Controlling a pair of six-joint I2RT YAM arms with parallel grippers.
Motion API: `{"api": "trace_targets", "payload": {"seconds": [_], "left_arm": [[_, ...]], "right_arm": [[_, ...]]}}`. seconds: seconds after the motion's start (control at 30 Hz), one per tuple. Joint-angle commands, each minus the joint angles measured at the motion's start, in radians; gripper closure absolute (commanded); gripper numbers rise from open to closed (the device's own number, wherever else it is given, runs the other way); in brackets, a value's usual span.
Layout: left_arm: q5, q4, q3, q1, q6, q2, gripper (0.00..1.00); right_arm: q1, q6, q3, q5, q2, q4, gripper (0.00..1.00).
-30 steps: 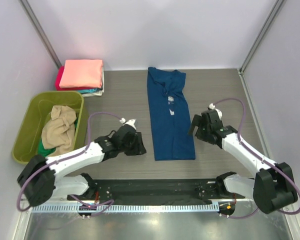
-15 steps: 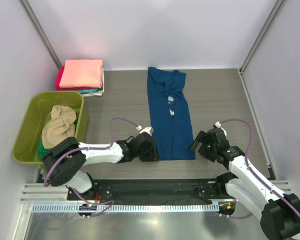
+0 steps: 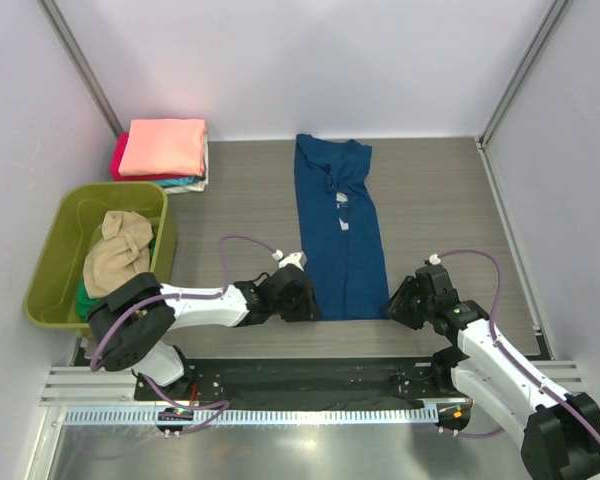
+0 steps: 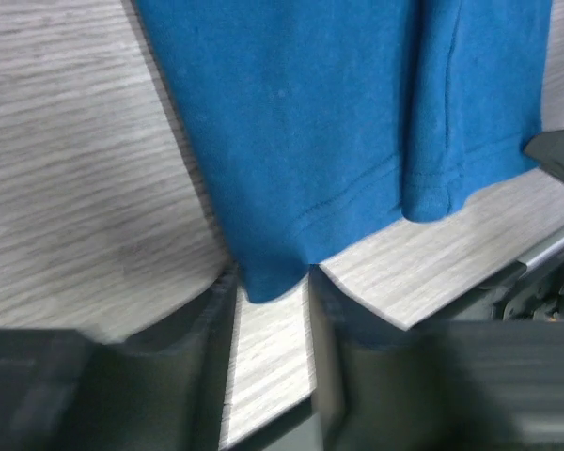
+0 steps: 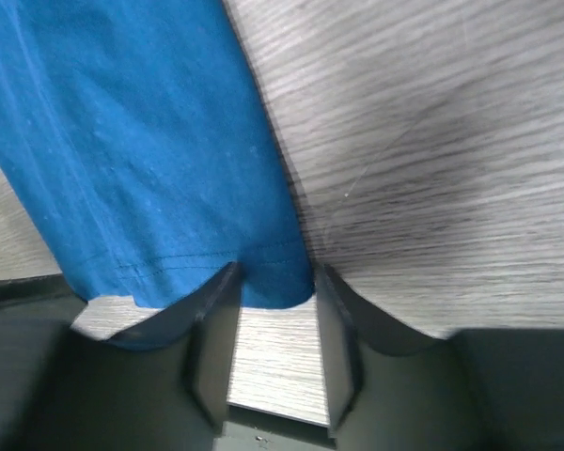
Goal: Fold and stack the t-shirts
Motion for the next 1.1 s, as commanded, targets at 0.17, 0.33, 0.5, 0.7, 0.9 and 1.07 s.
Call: {"api": "trace_targets", "payload": {"seconds": [0.17, 0.33, 0.5, 0.7, 0.9, 1.07], "left_arm": [[-0.049, 0.043, 0.012, -0.004, -0.002, 0.016, 0.95], [-0.072, 0.004, -0.029, -0.015, -0.037, -0.11, 1.0], [-0.19, -0.174, -0.045, -0.107, -0.11, -0.248, 1.0], [-0.304, -0.33, -0.063, -0.236, -0.23, -0.394, 1.0], [-0.373, -0.486, 0.03, -0.241, -0.209, -0.466, 1.0], [-0.454, -0.603, 0.153, -0.183, -0.102, -0.465, 1.0]], "right_arm": [[0.005, 0.014, -0.009, -0.01, 0.007, 0.02, 0.81], [0.006, 0.011, -0.003, -0.028, -0.011, 0.002, 0.99], [0.075, 0.06, 0.004, -0.012, -0.096, -0.065, 0.99], [0.144, 0.136, 0.053, 0.028, -0.229, -0.197, 0.99], [0.201, 0.127, 0.21, 0.103, -0.202, -0.245, 0.99], [0.201, 0.034, 0.353, 0.243, -0.049, -0.216, 0.99]]}}
